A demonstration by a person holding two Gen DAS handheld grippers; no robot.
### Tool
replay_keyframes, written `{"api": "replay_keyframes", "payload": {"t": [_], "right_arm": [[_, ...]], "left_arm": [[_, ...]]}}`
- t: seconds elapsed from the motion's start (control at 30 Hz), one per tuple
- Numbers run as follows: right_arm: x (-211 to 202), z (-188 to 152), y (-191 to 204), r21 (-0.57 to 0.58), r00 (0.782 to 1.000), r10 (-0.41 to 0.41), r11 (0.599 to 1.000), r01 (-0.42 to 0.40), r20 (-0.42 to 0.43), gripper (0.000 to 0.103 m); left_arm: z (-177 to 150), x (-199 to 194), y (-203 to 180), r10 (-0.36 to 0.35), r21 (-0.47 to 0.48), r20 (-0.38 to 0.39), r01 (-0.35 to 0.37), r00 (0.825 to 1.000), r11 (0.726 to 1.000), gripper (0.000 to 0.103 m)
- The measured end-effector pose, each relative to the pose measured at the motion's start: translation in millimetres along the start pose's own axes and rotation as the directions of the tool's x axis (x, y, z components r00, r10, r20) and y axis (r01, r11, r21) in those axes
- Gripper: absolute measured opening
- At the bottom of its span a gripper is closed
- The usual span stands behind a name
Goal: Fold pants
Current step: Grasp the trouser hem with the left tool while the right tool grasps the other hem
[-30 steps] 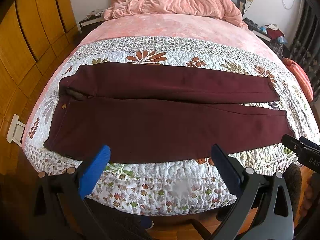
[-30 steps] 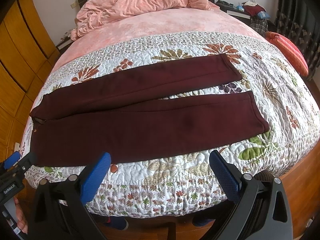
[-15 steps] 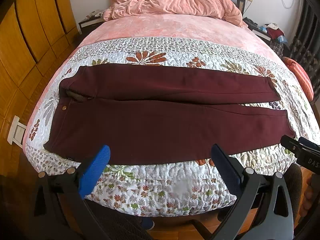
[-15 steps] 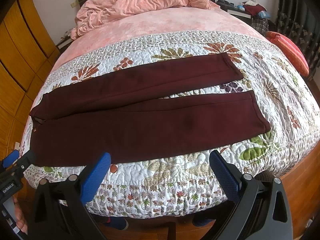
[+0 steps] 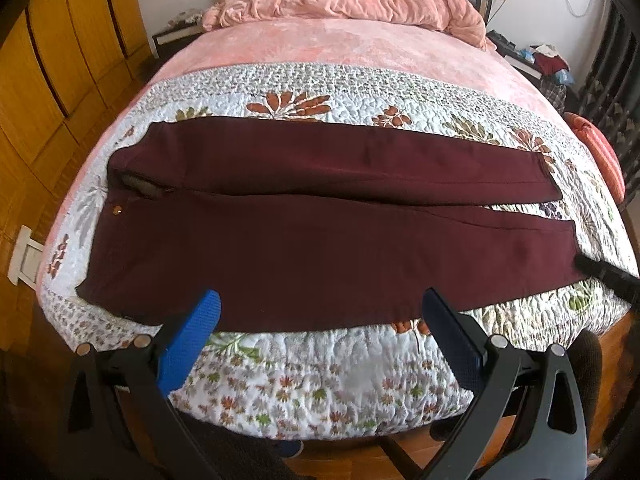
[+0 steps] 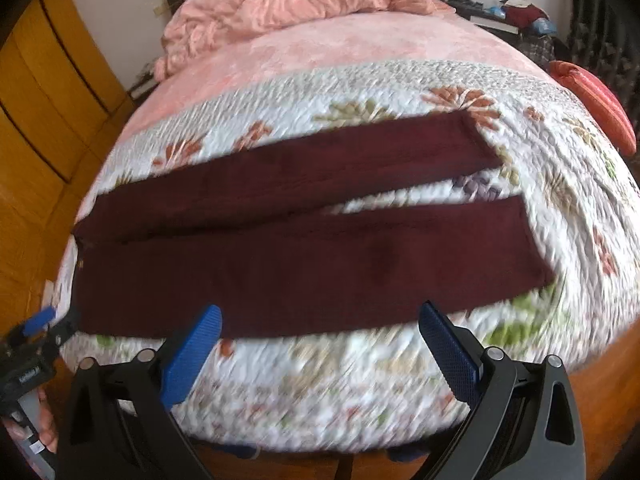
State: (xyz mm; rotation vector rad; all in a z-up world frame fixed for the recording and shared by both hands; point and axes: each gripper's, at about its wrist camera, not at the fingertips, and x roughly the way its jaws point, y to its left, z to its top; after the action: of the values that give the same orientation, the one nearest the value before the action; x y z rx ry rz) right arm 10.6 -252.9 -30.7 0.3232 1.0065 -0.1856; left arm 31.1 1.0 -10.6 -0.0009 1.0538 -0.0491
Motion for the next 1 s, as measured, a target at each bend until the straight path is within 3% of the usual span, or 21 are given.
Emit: {"api": "replay_keyframes", "payload": {"t": [0.07,0.17,0.37,0.43,0.57,0.73,0.8,0.87,0.9,0.93,1.0], "right_arm": [[9,31,-33,0.018,0.998,-0.055,0.998,0.054,0.021,0.099],[34,87,-81,0.021,0.998,-0.051,0.999,0.050,0.022,0.099],[127,186,-169,0.063,0.992,0.017,0.998,-0.009,-0.125,0.099],[160,207,-190,0.073,0.983,0.016,0.997,-0.003,-0.182,0.099],[202,230,-210,0.104,0.975,0.089,0.992,-0.069,-0.206,0.099],[242,235,-217,0.069,0.962,0.093,0.995,-0.078,-0.258,0.100],[241,234,-211,0.006,0.972,0.081,0.997,-0.081,-0.220,0.091],[236,230,-201,-0.054,0.973,0.092,0.993,-0.106,-0.212,0.059],[234,229,-199,-0.072,0.973,0.090,0.992,-0.108,-0.211,0.050],[230,228,-196,-0.090,0.971,0.105,0.988,-0.126,-0.213,0.020],[212,227,-190,-0.143,0.975,0.126,0.978,-0.153,-0.183,0.019]], "left_arm": [[11,7,-2,-0.005,0.006,0.000,0.005,1.000,1.000,0.100],[40,25,-14,-0.051,0.021,-0.008,0.051,0.999,0.998,0.100],[112,85,-60,-0.166,0.067,-0.060,0.170,0.984,0.983,0.100],[135,108,-76,-0.202,0.079,-0.076,0.208,0.976,0.975,0.100],[163,141,-101,-0.280,0.096,-0.118,0.292,0.953,0.952,0.100],[182,173,-119,-0.265,0.129,-0.148,0.284,0.953,0.950,0.100],[186,185,-124,-0.259,0.146,-0.169,0.284,0.951,0.948,0.100],[189,194,-127,-0.251,0.158,-0.177,0.280,0.952,0.947,0.100],[191,200,-131,-0.257,0.172,-0.184,0.288,0.949,0.942,0.100],[192,204,-134,-0.261,0.185,-0.189,0.295,0.947,0.937,0.100],[196,212,-146,-0.272,0.238,-0.190,0.313,0.943,0.919,0.100]]}}
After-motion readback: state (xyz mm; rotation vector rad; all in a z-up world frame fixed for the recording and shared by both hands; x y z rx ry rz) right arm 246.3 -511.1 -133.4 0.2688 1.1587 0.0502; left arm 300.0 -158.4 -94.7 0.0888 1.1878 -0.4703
